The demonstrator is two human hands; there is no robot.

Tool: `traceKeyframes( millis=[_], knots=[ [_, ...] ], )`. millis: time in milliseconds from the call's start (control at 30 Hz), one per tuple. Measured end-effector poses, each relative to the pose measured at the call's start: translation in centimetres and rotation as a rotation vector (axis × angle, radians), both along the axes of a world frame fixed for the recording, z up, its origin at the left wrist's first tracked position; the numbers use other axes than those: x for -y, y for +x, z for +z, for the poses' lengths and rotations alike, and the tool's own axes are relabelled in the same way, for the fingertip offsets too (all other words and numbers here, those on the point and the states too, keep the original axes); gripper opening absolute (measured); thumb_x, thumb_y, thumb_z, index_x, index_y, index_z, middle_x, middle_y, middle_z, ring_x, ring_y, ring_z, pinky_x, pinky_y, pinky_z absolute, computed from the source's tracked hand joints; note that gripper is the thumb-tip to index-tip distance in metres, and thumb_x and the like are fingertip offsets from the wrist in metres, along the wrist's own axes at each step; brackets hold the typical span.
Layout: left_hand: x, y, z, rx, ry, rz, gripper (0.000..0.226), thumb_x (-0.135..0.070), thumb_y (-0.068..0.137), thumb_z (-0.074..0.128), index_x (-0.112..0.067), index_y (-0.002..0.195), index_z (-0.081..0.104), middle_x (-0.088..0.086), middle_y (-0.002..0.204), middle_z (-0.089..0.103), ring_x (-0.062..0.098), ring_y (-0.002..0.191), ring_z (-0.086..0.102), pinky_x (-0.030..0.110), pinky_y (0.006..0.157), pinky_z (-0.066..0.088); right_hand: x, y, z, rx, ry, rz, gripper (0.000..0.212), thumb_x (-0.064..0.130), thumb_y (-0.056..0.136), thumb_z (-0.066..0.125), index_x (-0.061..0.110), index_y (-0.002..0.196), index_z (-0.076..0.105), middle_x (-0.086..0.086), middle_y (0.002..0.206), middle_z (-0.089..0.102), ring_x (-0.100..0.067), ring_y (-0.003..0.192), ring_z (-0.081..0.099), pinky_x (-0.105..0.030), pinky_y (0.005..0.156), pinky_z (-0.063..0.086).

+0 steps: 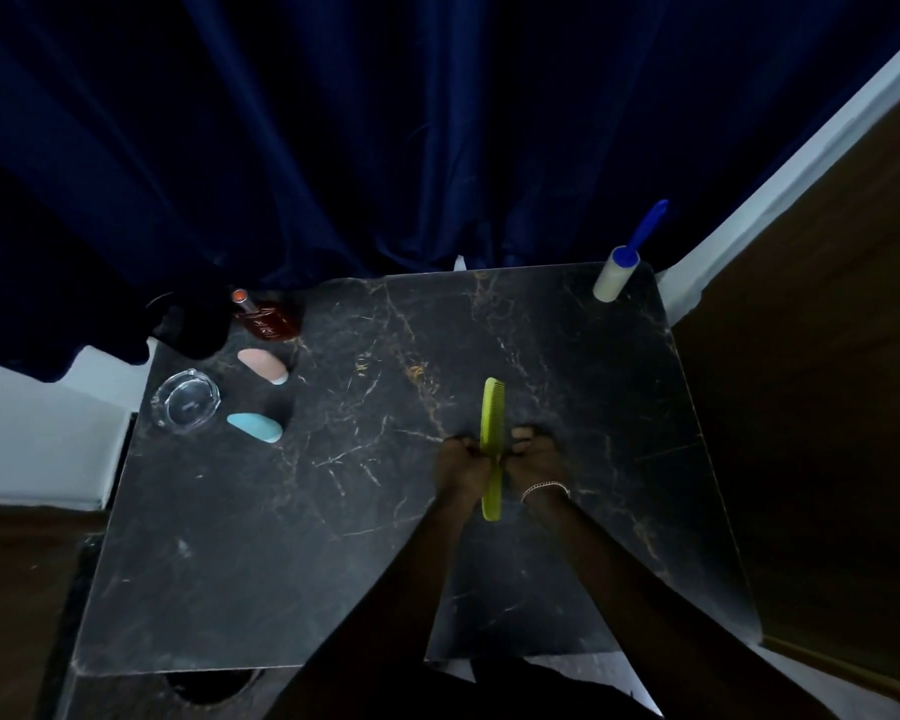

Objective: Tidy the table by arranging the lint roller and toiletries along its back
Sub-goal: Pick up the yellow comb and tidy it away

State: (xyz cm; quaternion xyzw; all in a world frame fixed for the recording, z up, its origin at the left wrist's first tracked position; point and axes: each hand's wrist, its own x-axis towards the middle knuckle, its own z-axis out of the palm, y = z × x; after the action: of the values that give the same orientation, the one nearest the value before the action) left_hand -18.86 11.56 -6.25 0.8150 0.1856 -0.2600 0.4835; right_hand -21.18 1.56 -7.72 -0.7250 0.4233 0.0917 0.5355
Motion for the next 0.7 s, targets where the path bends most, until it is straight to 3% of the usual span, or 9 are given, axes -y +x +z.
traceKeyframes(
  millis=[100, 200, 267, 367, 400, 467, 567, 633, 700],
  knots=[
    [0.4, -0.2, 0.7, 0.001, 0.004, 0.016, 0.01, 0.009, 0.084, 0.06, 0.007, 0.086, 0.07, 0.03, 0.104, 0.072, 0.038, 0.102, 0.068, 0.042, 0.087, 0.053, 0.4, -0.2, -0.2, 0.024, 0.0, 0.041, 0.037, -0.012, 0.08, 0.063, -0.007, 0.116, 0.064, -0.024, 0.109, 0.069, -0.031, 0.104, 0.065, -0.039, 0.099, 0.052],
    [0.3, -0.3, 1.0, -0.039, -0.04, 0.075, 0.02, 0.009, 0.084, 0.064, -0.009, 0.075, 0.063, 0.022, 0.099, 0.07, 0.027, 0.096, 0.064, 0.033, 0.079, 0.049, 0.9, -0.4, -0.1, 0.024, 0.051, 0.107, 0.022, -0.009, 0.08, 0.069, 0.0, 0.1, 0.07, -0.015, 0.098, 0.069, -0.025, 0.095, 0.064, -0.039, 0.09, 0.052],
    [-0.1, -0.5, 1.2, -0.058, -0.106, 0.125, 0.013, 0.011, 0.084, 0.067, -0.002, 0.087, 0.065, 0.016, 0.093, 0.065, 0.022, 0.09, 0.06, 0.027, 0.073, 0.048, 1.2, -0.4, 0.3, 0.017, 0.151, 0.144, 0.018, -0.006, 0.08, 0.074, 0.01, 0.087, 0.071, -0.014, 0.09, 0.069, -0.023, 0.085, 0.063, -0.039, 0.08, 0.054],
    [-1.0, -0.6, 2.0, -0.028, -0.202, 0.16, 0.012, 0.015, 0.084, 0.067, 0.012, 0.095, 0.069, 0.016, 0.087, 0.065, 0.018, 0.075, 0.058, 0.017, 0.062, 0.05, 1.2, -0.2, 1.3, 0.005, 0.325, 0.139, 0.016, 0.006, 0.081, 0.08, 0.011, 0.092, 0.071, -0.008, 0.08, 0.069, -0.013, 0.071, 0.062, -0.025, 0.063, 0.049],
    [-1.4, -0.5, 2.4, -0.004, -0.231, 0.167, 0.008, 0.016, 0.084, 0.067, 0.009, 0.088, 0.07, 0.016, 0.085, 0.066, 0.018, 0.073, 0.058, 0.018, 0.064, 0.051, 1.1, -0.1, 1.6, 0.014, 0.35, 0.145, 0.014, 0.009, 0.081, 0.081, 0.013, 0.09, 0.07, -0.004, 0.076, 0.068, -0.01, 0.068, 0.06, -0.022, 0.06, 0.047],
    [-2.1, -0.1, 3.3, 0.023, -0.285, 0.182, 0.022, 0.017, 0.085, 0.069, -0.004, 0.078, 0.069, 0.014, 0.083, 0.067, 0.022, 0.081, 0.061, 0.033, 0.082, 0.055, 0.8, 0.4, 2.3, 0.054, 0.363, 0.164, 0.013, 0.01, 0.083, 0.079, 0.015, 0.087, 0.067, -0.001, 0.071, 0.066, -0.008, 0.062, 0.058, -0.02, 0.056, 0.044],
    [-3.4, 1.0, 4.9, 0.069, -0.366, 0.228, 0.015, 0.017, 0.088, 0.065, 0.004, 0.09, 0.072, 0.012, 0.087, 0.069, 0.026, 0.088, 0.063, 0.049, 0.094, 0.053, -0.1, 1.8, 3.6, 0.15, 0.387, 0.179, 0.014, -0.002, 0.085, 0.074, 0.008, 0.085, 0.065, 0.0, 0.067, 0.068, -0.004, 0.052, 0.062, -0.018, 0.052, 0.047],
    [-4.6, 1.8, 5.9, 0.104, -0.396, 0.301, 0.012, 0.008, 0.093, 0.066, 0.005, 0.101, 0.073, 0.014, 0.091, 0.072, 0.025, 0.087, 0.066, 0.044, 0.09, 0.055, -0.9, 3.1, 4.8, 0.219, 0.384, 0.195, 0.015, -0.009, 0.085, 0.07, 0.004, 0.082, 0.064, -0.005, 0.072, 0.068, -0.005, 0.053, 0.066, -0.019, 0.052, 0.052],
    [-5.8, 2.3, 7.0, 0.112, -0.481, 0.384, 0.006, -0.007, 0.097, 0.069, -0.004, 0.098, 0.074, 0.004, 0.082, 0.073, 0.014, 0.076, 0.067, 0.03, 0.074, 0.059, -1.5, 4.3, 5.7, 0.301, 0.306, 0.217, 0.013, -0.012, 0.082, 0.071, -0.003, 0.092, 0.069, -0.011, 0.082, 0.069, -0.011, 0.063, 0.068, -0.019, 0.059, 0.058]
  ],
)
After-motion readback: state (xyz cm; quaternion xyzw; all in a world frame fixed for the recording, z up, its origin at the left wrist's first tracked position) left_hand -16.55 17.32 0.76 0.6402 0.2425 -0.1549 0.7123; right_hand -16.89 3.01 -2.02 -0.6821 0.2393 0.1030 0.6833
